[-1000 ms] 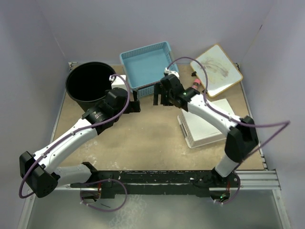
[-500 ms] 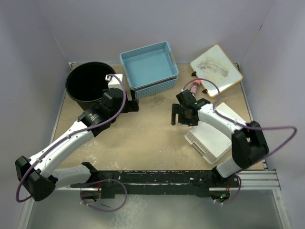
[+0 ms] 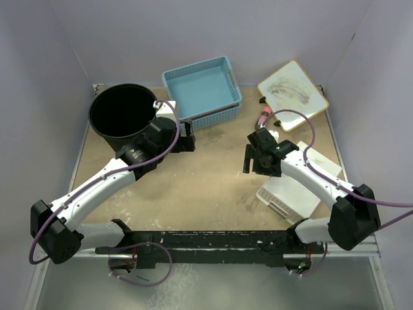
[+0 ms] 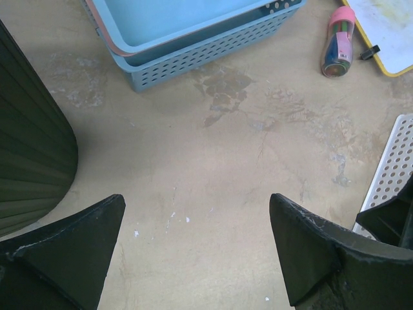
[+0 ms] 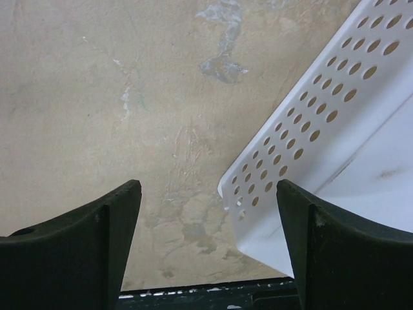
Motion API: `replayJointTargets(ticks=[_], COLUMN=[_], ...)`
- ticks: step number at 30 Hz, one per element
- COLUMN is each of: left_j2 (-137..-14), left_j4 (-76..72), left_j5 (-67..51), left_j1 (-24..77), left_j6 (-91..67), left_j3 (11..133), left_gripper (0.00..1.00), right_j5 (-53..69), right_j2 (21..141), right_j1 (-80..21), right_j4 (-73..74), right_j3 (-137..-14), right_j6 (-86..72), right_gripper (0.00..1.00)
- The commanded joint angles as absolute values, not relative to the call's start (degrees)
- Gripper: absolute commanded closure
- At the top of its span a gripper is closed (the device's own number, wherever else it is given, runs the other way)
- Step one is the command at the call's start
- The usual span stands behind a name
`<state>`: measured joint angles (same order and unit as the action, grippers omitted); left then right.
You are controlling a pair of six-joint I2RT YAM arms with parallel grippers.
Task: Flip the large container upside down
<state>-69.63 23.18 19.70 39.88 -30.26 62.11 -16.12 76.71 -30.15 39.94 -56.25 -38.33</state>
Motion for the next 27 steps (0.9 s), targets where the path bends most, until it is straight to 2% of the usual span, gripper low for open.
replayJointTargets(ticks=[1, 6, 10, 16, 20, 24, 27], left_j2=[-69.1, -69.1, -69.7, -70.4, -71.9, -72.8, -72.2], left_j4=[21.2, 20.9, 20.7, 19.9, 19.3, 19.0, 17.5], left_j5=[18.7, 18.8, 18.4, 18.1, 16.9, 15.5, 14.1], left_j1=[39.9, 39.9, 39.9, 39.9, 39.9, 39.9, 39.9], left_j6=[-30.0, -30.1, -30.1, -30.7, -30.9, -29.9, -28.6], left_j3=[64.0, 64.1, 64.6, 65.3, 66.8, 67.5, 67.0], left_gripper=[0.09, 0.09, 0.09, 0.09, 0.09, 0.09, 0.09], right_j5=[-17.2, -7.6, -8.5, -30.0, -35.9, -31.5, -26.3], right_j2=[77.5, 76.2, 78.0, 82.5, 87.4, 91.5, 89.9], right_j1=[-30.3, -31.6, -31.6, -29.0, -28.5, -28.5, -28.4], right_j4=[40.2, 32.4, 37.6, 59.7, 67.4, 60.9, 54.3], right_j3=[-57.9, -54.4, -54.6, -57.9, -62.2, -65.0, -61.9], right_j6=[-39.8, -41.1, -41.6, -57.5, -64.7, -56.7, -51.8], right_gripper=[0.13, 0.12, 0.11, 0.11, 0.11, 0.11, 0.11])
